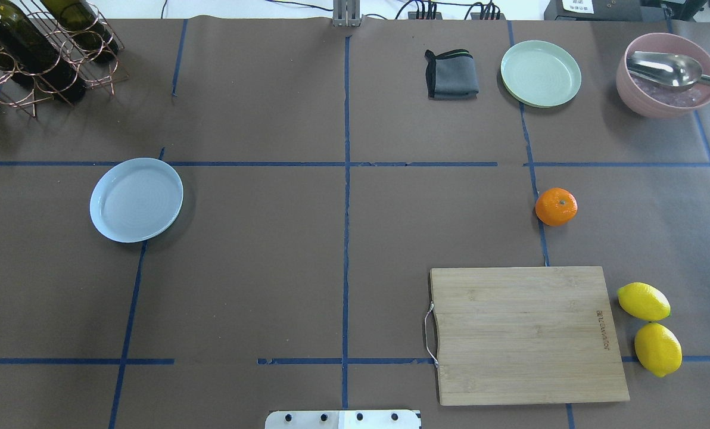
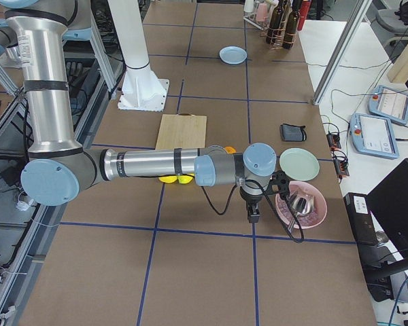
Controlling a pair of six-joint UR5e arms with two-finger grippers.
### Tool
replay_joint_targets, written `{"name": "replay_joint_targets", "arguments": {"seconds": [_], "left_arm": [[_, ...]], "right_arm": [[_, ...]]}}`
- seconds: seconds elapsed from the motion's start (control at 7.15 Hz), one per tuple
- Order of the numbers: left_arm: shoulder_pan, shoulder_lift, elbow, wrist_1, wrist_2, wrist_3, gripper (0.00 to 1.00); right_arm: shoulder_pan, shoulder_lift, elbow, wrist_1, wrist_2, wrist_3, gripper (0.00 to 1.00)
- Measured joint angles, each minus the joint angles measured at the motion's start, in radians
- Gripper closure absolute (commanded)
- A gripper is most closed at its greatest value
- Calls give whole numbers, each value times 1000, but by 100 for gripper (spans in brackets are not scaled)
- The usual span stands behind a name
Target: Pick orange to plate
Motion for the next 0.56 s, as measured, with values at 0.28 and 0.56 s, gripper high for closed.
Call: {"name": "replay_joint_targets", "arguments": {"seconds": [0.28,0.56], "left_arm": [[2,-2,-3,-9,-3,1,0],[14,-20,-13,-70,-5,-28,0]], "right_arm": [[0,2,1,1,-2,0,0],[0,5,5,1,-1,8,0]]}}
